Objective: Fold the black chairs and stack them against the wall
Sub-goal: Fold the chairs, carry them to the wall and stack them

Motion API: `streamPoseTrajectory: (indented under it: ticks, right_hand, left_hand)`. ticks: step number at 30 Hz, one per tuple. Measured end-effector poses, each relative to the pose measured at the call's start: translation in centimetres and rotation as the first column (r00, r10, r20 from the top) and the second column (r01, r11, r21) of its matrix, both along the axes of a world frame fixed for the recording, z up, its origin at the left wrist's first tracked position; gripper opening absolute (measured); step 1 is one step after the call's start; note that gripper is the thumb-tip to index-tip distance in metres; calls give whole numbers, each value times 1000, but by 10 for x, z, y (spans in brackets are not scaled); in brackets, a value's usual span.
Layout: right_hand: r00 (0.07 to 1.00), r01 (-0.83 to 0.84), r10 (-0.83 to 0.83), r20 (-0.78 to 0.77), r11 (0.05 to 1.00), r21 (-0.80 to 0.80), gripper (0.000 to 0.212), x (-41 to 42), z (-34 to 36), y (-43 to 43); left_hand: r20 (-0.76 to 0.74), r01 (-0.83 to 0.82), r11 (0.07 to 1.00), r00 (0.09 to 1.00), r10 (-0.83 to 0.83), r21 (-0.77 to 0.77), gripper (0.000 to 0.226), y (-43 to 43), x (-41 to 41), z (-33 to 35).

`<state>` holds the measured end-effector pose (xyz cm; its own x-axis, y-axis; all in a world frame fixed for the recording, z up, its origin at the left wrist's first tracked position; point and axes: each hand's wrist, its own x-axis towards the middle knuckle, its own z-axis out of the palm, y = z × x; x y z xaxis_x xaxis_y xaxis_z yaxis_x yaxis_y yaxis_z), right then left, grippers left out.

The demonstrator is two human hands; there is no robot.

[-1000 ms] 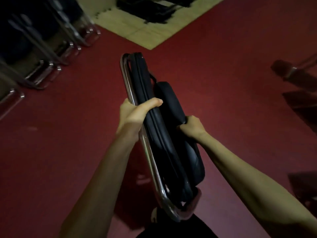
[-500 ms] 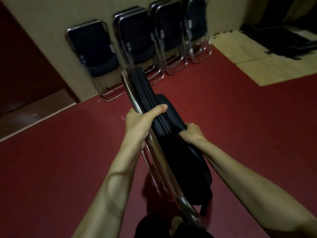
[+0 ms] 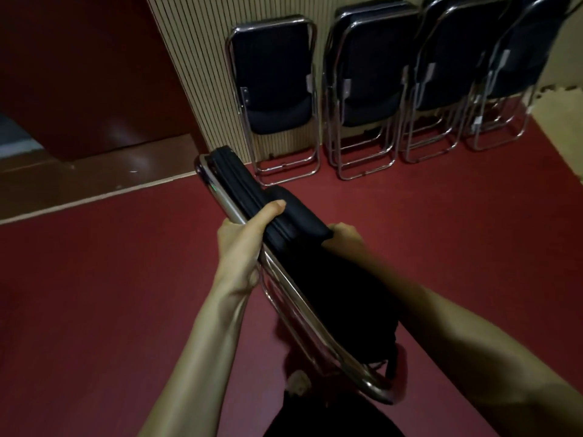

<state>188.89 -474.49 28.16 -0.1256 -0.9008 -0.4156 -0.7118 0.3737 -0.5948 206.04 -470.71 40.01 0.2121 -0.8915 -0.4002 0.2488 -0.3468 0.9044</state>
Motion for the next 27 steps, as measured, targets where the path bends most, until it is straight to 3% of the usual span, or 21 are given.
streamPoseTrajectory:
  ticks: [5, 17, 21, 27]
  right_hand:
    - [998, -28, 28, -53, 1000, -7, 31, -3, 5, -111]
    - [990, -111, 112, -84, 994, 26, 36, -45, -17, -382]
    - [992, -92, 94, -89, 996, 19, 28, -45, -24, -468]
    - [961, -192, 203, -190, 979, 73, 36, -36, -19, -594]
  left_hand:
    - [3, 18, 1000, 1000, -18, 16, 30, -108, -3, 0]
    - [45, 113, 993, 992, -115, 38, 34, -372, -34, -14]
    - [-31, 174, 981, 985, -172, 81, 23, -455, -29, -30]
    - [-156, 282, 948, 953, -260, 145, 14, -551, -12, -36]
